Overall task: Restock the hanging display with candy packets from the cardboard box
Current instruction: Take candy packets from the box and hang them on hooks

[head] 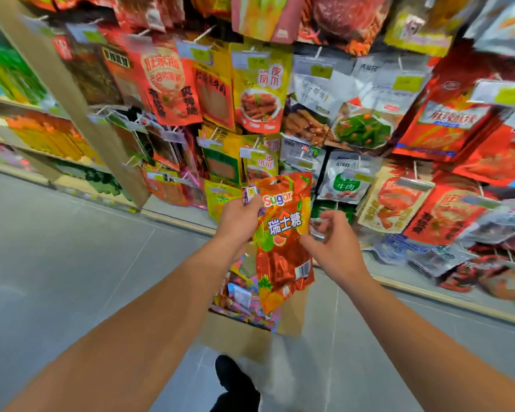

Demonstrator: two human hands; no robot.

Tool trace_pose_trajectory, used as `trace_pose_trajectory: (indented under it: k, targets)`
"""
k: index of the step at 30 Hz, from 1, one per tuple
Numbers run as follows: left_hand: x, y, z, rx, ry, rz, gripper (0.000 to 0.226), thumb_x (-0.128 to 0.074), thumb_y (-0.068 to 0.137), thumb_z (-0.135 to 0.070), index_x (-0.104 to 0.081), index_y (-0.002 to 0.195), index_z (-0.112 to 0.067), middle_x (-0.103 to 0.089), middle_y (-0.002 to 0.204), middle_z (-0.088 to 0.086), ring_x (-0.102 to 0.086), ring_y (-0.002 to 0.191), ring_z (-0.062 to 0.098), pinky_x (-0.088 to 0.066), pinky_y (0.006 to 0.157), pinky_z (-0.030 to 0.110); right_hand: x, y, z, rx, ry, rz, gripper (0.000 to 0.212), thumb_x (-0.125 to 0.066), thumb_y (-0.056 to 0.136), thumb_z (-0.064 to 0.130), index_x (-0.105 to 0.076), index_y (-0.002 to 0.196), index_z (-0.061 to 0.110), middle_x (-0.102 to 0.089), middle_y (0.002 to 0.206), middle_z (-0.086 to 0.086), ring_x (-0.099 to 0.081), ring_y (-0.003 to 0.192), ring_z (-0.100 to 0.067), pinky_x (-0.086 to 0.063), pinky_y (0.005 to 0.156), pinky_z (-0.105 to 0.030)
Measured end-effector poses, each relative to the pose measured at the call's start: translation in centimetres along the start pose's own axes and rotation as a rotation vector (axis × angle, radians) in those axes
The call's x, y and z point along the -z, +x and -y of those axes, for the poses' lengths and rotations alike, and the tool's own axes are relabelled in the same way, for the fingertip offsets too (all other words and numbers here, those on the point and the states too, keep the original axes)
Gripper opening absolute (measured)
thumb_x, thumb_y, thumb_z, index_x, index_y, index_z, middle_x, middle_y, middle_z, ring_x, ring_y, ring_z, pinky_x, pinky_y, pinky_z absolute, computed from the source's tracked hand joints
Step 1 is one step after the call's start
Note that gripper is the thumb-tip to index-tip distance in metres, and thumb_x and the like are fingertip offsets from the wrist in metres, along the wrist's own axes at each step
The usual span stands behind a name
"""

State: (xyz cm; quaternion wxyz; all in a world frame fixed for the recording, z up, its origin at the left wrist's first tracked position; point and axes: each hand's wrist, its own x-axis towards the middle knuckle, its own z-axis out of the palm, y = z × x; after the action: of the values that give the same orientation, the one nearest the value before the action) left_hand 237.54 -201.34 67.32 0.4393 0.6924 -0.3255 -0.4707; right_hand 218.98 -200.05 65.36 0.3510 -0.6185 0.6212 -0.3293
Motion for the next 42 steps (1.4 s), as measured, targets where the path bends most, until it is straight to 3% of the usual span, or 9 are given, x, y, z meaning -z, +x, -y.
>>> trace_pose_trajectory:
  k: [5, 10, 13, 17, 22, 26, 31, 38, 42]
  targets:
    - [-5.2, -4.8, -3.5, 0.05, -0.153, 0.074, 0.018, -0.054, 0.094, -0.028, -0.063, 0.087, -0.014, -0.064, 0.083, 0.011, -0.064, 0.08, 0.026, -0.055, 0.076, 0.05, 3.5, -4.0, -0.7, 0.041, -0.019, 0.187, 0.058, -0.083, 0.072, 0.028, -0.052, 0.121, 0.021, -0.054, 0.11, 0.002, -0.055, 0.091, -0.008, -0.04, 0.07, -0.007]
    - [-9.0, -9.4, -6.7, 0.059, -0.238, 0.14, 0.012, -0.053, 0.098, -0.021, -0.053, 0.1, -0.01, -0.065, 0.089, 0.013, -0.065, 0.079, 0.03, -0.058, 0.07, 0.049, 6.8, -5.8, -0.5, 0.071, -0.056, 0.229, 0.082, -0.083, 0.071, 0.038, -0.041, 0.141, 0.029, -0.047, 0.122, 0.004, -0.048, 0.11, -0.013, -0.04, 0.087, -0.027]
    - [-10.4, -11.2, -7.8, 0.06, -0.233, 0.17, 0.011, -0.051, 0.098, -0.021, -0.055, 0.101, -0.011, -0.066, 0.1, 0.018, -0.066, 0.09, 0.036, -0.057, 0.079, 0.052, 8.0, -6.5, -0.1, 0.14, -0.092, 0.141, 0.068, -0.079, 0.074, 0.029, -0.045, 0.133, 0.029, -0.054, 0.112, 0.006, -0.054, 0.101, -0.017, -0.041, 0.078, -0.029]
    - [-12.2, -13.1, -9.2, 0.041, -0.156, 0.157, 0.014, -0.044, 0.096, -0.013, -0.046, 0.082, -0.011, -0.047, 0.085, 0.013, -0.05, 0.078, 0.026, -0.045, 0.066, 0.042, 9.8, -7.0, 0.1, 0.083, -0.157, -0.072, 0.036, -0.066, 0.087, 0.032, -0.056, 0.121, 0.033, -0.061, 0.096, 0.011, -0.06, 0.091, -0.018, -0.047, 0.07, -0.034]
    - [-12.5, -14.2, -11.4, 0.022, -0.1, 0.304, 0.016, -0.05, 0.096, -0.018, -0.051, 0.088, -0.004, -0.054, 0.092, 0.018, -0.056, 0.082, 0.031, -0.053, 0.071, 0.042, 12.1, -6.2, 0.0, 0.078, -0.182, -0.166, 0.02, -0.06, 0.089, 0.025, -0.067, 0.106, 0.033, -0.067, 0.087, 0.006, -0.06, 0.08, -0.021, -0.044, 0.058, -0.032]
    - [-12.1, -15.0, -12.7, -0.084, -0.014, 0.475, 0.038, -0.059, 0.092, -0.05, -0.062, 0.105, -0.014, -0.07, 0.103, 0.003, -0.066, 0.101, 0.022, -0.055, 0.086, 0.038, 14.0, -5.9, 0.9, -0.003, 0.01, -0.171, 0.014, -0.061, 0.087, 0.015, -0.069, 0.087, 0.026, -0.069, 0.074, 0.003, -0.062, 0.072, -0.022, -0.048, 0.061, -0.031]
    - [-11.9, -14.0, -13.7, -0.229, 0.094, 0.443, 0.054, -0.064, 0.083, -0.059, -0.056, 0.122, -0.022, -0.052, 0.133, -0.003, -0.05, 0.123, 0.019, -0.045, 0.105, 0.048, 17.6, -5.8, 2.4, -0.113, 0.438, -0.133, 0.027, -0.062, 0.09, -0.001, -0.066, 0.096, 0.024, -0.074, 0.092, 0.005, -0.069, 0.091, -0.018, -0.053, 0.08, -0.034]
    - [-14.6, -14.8, -15.0, -0.333, 0.1, 0.39, 0.078, -0.075, 0.081, -0.045, -0.038, 0.143, -0.018, -0.048, 0.13, 0.001, -0.052, 0.113, 0.02, -0.044, 0.104, 0.048, 25.2, -6.2, 1.0, -0.173, 0.715, -0.15, 0.026, -0.067, 0.088, 0.001, -0.065, 0.113, 0.006, -0.076, 0.101, -0.011, -0.07, 0.096, -0.03, -0.057, 0.084, -0.046]
    - [-17.7, -16.4, -14.6, -0.285, 0.025, 0.584, 0.038, -0.074, 0.084, -0.033, -0.055, 0.114, -0.018, -0.063, 0.102, -0.007, -0.064, 0.089, 0.01, -0.054, 0.082, 0.036, 28.6, -7.0, -0.3, -0.171, 0.767, -0.178, 0.05, -0.074, 0.082, 0.01, -0.057, 0.128, 0.003, -0.071, 0.115, -0.018, -0.067, 0.107, -0.037, -0.057, 0.087, -0.054]
